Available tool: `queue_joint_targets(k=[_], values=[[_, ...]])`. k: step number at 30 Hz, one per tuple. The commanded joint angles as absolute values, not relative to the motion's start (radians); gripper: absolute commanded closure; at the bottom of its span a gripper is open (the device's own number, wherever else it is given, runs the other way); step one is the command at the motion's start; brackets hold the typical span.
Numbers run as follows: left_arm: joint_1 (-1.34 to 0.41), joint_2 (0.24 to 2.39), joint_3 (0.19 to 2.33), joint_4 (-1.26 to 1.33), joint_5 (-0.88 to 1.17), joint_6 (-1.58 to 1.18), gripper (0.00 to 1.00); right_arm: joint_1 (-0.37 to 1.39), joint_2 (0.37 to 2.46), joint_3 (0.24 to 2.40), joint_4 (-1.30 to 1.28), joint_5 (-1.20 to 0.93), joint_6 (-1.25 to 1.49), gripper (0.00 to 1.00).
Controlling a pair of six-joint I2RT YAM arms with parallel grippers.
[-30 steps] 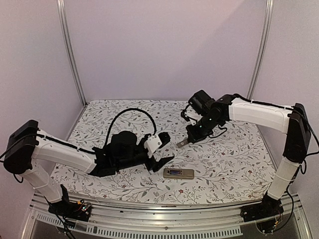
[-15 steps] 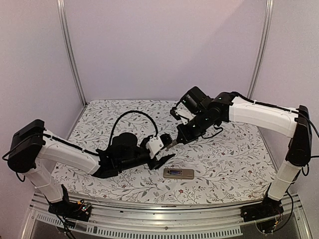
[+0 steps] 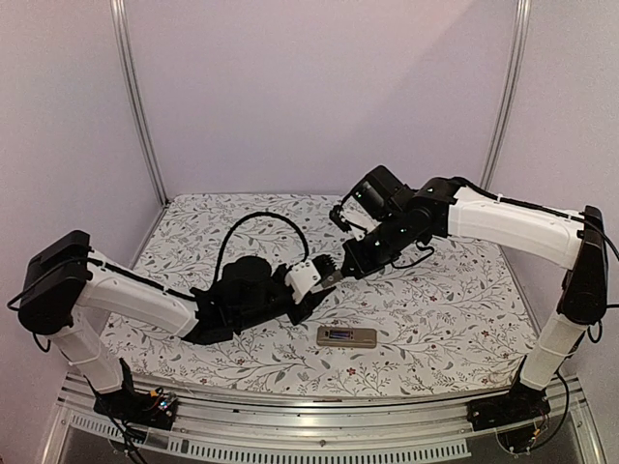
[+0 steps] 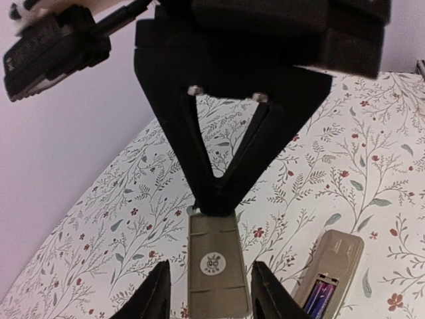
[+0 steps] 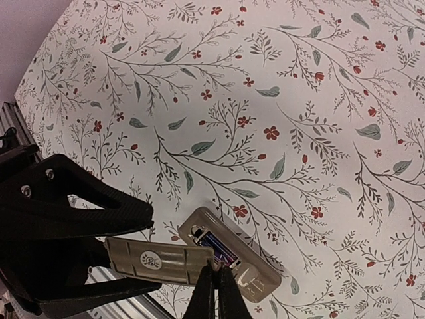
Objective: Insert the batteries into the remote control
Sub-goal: Pass from the right arm to the left
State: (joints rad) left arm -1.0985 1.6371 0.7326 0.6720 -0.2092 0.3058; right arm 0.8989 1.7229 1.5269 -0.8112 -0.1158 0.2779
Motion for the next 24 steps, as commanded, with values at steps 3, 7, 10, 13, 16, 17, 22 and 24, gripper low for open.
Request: queue_joint_targets(k=[3,7,10,13,16,17,22,24], values=[[-1.093,1.661,0.764,0.638,-0.244,0.302,0.62,0.91,1.692,1.549,-0.804,-0.113,0.288,1.0],[-1.093,1.659,0.761,0.641,-0.244,0.296,0.66,0.91,1.696,1.549,-0.802,-0.114,0.288,1.0],[-1.093,1.659,0.759,0.641,-0.244,0.295,0.74,0.91,1.698,1.549,-0.799,-0.114,0.286,1.0],[-1.092,1.657,0.756,0.64,-0.245,0.293,0.78,0.91,1.699,1.549,-0.799,-0.112,0.286,1.0],[-1.093,1.651,0.756,0.639,-0.242,0.29,0.82,0.91,1.701,1.552,-0.799,-0.112,0.285,1.0],[-1.093,1.649,0.756,0.638,-0.242,0.289,0.82,0.91,1.701,1.553,-0.798,-0.112,0.283,1.0],[-1.092,1.621,0.747,0.649,-0.242,0.273,0.86,0.91,1.683,1.56,-0.78,-0.101,0.284,0.71],[-1.093,1.598,0.738,0.662,-0.232,0.261,0.86,0.91,1.652,1.562,-0.76,-0.099,0.269,0.59]])
